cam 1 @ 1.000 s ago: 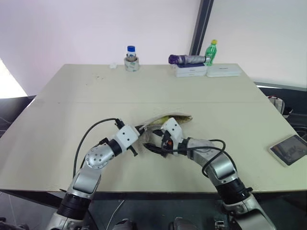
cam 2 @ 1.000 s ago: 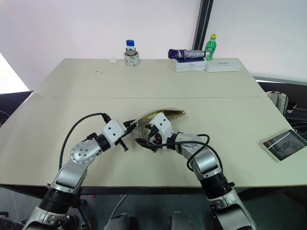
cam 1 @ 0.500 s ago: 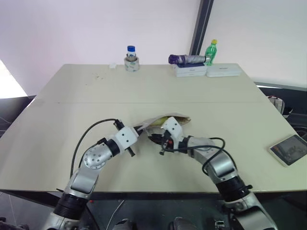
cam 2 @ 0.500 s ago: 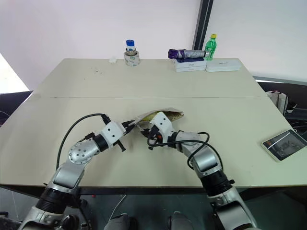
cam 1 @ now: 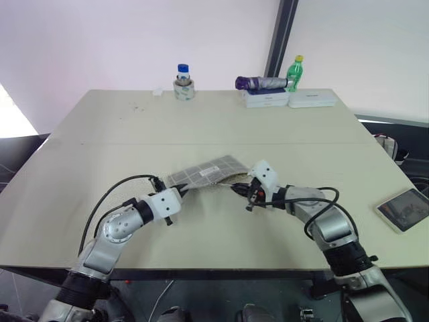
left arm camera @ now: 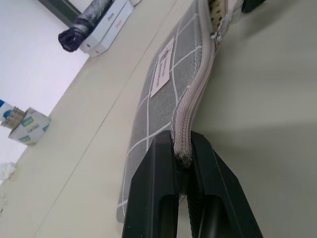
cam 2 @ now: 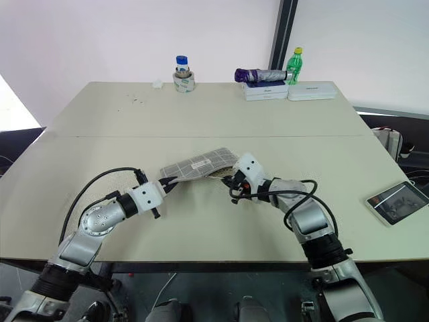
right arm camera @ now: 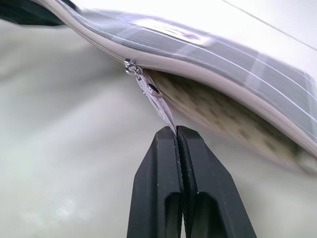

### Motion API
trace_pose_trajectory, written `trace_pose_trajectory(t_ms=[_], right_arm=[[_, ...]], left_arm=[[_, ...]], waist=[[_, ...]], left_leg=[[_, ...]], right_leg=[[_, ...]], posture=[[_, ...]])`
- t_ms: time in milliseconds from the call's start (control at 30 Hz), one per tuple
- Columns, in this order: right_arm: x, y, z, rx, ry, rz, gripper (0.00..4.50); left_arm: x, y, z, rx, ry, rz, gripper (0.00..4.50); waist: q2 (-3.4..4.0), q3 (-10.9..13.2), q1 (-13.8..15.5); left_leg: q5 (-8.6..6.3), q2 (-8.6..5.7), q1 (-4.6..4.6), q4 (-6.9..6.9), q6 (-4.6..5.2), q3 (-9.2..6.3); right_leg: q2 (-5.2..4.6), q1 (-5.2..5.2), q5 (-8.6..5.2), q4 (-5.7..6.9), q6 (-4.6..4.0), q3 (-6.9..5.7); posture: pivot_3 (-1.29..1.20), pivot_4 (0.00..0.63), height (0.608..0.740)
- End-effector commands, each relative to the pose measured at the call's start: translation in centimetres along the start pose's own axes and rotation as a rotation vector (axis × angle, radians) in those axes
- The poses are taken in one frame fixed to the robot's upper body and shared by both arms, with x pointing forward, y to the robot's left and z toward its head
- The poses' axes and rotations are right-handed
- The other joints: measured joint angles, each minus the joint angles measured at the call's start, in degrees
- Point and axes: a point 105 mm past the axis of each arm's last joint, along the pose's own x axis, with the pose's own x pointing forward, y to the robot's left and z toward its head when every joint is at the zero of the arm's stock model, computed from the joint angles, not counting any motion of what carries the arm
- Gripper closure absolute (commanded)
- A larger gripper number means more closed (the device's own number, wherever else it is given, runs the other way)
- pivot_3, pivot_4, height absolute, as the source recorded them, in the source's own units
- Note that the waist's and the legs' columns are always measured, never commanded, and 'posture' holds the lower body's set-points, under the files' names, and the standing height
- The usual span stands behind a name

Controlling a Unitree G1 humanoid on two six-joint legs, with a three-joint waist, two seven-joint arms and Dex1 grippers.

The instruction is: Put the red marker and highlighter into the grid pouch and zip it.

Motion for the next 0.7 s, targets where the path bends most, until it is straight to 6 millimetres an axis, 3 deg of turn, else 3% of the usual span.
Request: trace_pose_trajectory(t_ms=[33, 267, 400, 533, 567, 633, 700], right_arm=[[-1.5, -3.3, 0.6, -0.055, -0.007, -0.102, 4.43], [-3.5, -7.4, -0.7, -0.1, 0.059, -0.229, 4.43], [-3.7, -7.8, -0.6, -0.132, 0.058, -0.232, 4.43], [-3.3, -6.1, 0.5, -0.086, -0.02, -0.131, 4.43], [-3.3, -5.4, 0.8, -0.079, -0.04, -0.087, 4.2], [-3.5, -4.0, 2.1, -0.02, -0.124, 0.008, 3.57], [-3.7, -3.5, 2.7, -0.011, -0.152, 0.042, 2.61]], left_arm=[[-1.5, 1.8, -0.5, -0.003, 0.007, 0.059, 4.5], [-2.9, 2.0, -0.7, -0.075, -0.034, 0.039, 4.5], [-3.0, 2.2, -1.0, -0.085, -0.034, 0.04, 4.5], [-2.4, 2.3, -0.9, -0.102, -0.053, 0.027, 4.5], [-2.2, 2.3, -0.9, -0.111, -0.061, 0.006, 4.5], [-2.2, 2.2, -0.6, -0.157, -0.087, -0.046, 3.67], [-2.4, 2.9, -0.7, -0.151, -0.095, -0.045, 2.89]], waist=[[0.0, 0.0, 0.0], [0.0, 0.0, -0.1], [0.0, 0.0, 0.0], [0.0, 0.0, 0.0], [0.0, 0.0, 0.0], [0.0, 0.0, 0.1], [0.01, 0.0, 0.1]], left_leg=[[0.0, 0.01, 0.0, 0.0, 0.0, 0.0], [0.0, 0.02, 0.01, -0.02, 0.0, 0.05], [0.0, 0.02, 0.0, -0.02, -0.01, 0.06], [0.0, 0.01, 0.0, -0.02, -0.01, 0.06], [0.0, 0.01, 0.0, -0.02, -0.01, 0.06], [0.0, 0.01, 0.0, -0.02, -0.01, 0.07], [0.0, 0.02, 0.0, -0.02, -0.01, 0.07]], right_leg=[[0.0, 0.0, 0.0, 0.0, 0.0, 0.0], [-0.02, -0.02, 0.0, 0.0, 0.0, 0.01], [-0.01, -0.03, 0.0, 0.0, 0.0, 0.01], [-0.02, -0.03, 0.0, 0.0, 0.0, 0.01], [-0.02, -0.02, 0.0, 0.0, 0.0, 0.0], [-0.02, -0.02, 0.0, 0.0, 0.0, 0.0], [-0.02, -0.02, 0.0, 0.0, 0.0, 0.0]], posture=[[0.0, 0.15, 0.74], [0.0, 0.15, 0.74], [0.0, 0.15, 0.74], [0.0, 0.15, 0.74], [0.0, 0.15, 0.74], [0.0, 0.15, 0.74], [0.0, 0.15, 0.74]])
